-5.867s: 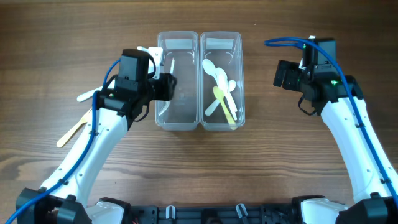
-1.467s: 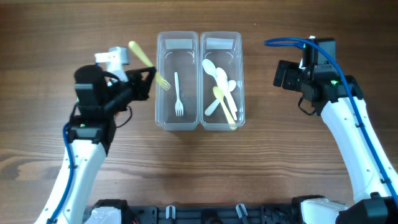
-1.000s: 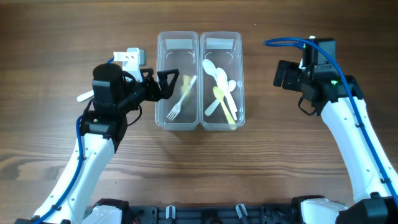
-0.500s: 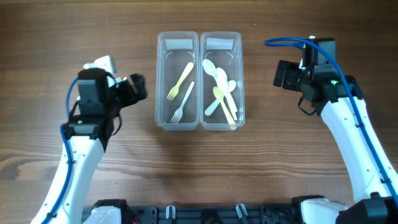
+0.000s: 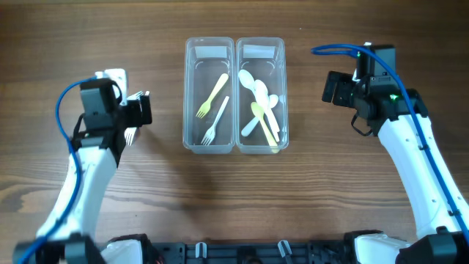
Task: Pack container
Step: 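Lower the left gripper onto the white knife and grasp it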
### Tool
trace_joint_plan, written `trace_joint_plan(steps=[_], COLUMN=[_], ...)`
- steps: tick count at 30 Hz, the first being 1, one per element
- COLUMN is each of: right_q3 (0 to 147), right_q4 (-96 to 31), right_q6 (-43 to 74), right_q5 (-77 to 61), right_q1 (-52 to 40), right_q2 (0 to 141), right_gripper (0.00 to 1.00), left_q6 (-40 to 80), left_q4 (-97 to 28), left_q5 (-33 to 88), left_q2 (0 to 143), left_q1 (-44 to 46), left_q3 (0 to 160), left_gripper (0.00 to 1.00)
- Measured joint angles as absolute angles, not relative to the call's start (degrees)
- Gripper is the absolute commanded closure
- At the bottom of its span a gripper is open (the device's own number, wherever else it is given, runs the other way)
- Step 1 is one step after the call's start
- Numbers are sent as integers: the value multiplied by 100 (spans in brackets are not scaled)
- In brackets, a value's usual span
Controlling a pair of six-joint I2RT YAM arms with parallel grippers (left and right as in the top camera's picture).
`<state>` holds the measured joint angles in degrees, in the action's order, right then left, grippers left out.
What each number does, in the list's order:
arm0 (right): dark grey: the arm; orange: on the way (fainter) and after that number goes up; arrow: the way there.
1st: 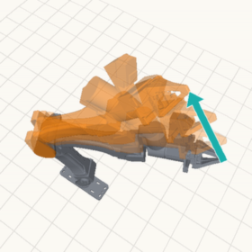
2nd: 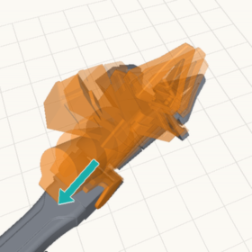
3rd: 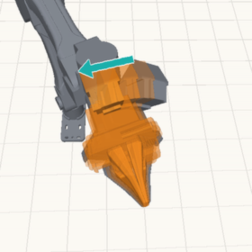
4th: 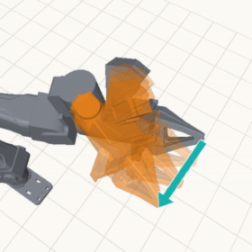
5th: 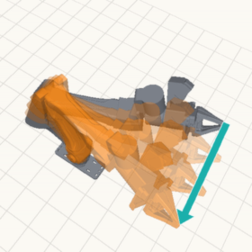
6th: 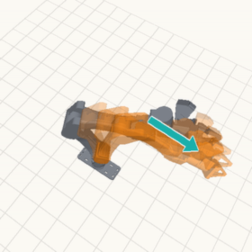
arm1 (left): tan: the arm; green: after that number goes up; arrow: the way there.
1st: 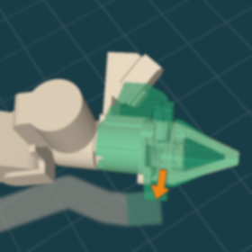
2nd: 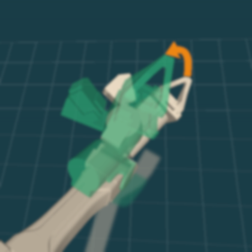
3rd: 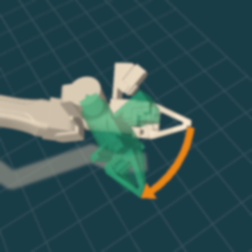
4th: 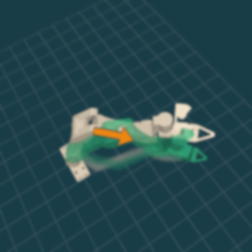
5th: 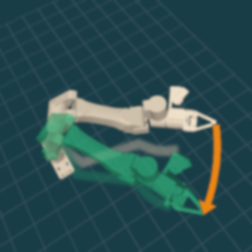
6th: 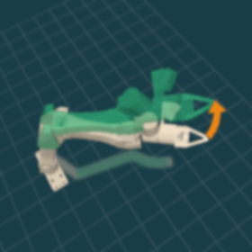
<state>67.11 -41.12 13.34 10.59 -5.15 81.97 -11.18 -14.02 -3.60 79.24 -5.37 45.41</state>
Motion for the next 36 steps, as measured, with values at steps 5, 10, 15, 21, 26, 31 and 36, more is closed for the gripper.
trace_joint_plan(steps=[5, 10, 15, 21, 26, 31, 36], right_q3=[6711, 6711, 6711, 6711, 6711, 6711, 6711], right_q4=[-4112, -4115, -4115, -4115, -4115, -4112, -4112], right_q6=[1332, 1332, 1332, 1332, 1332, 1332, 1332], right_q5=[1059, 1059, 1059, 1059, 1059, 1059, 1059], right_q1=[-515, -515, -515, -515, -515, -515, -515], right_q2=[8197, 8197, 8197, 8197, 8197, 8197, 8197], right_gripper=[0, 0, 0, 0, 0, 0, 0], left_q6=[-2141, -2460, -2571, -2692, -2720, -2936, -3057], left_q4=[-1411, -1406, -1166, -795, -718, -674, -591], left_q5=[-360, -360, -412, -458, -401, -139, 259], left_q2=[8799, 9220, 9557, 9579, 9581, 9786, 9998], left_q1=[-537, -537, -539, -545, -659, -751, -768], left_q3=[4541, 4541, 4541, 4539, 4541, 4558, 4716], left_gripper=[1, 4, 9, 18, 21, 11, 39])
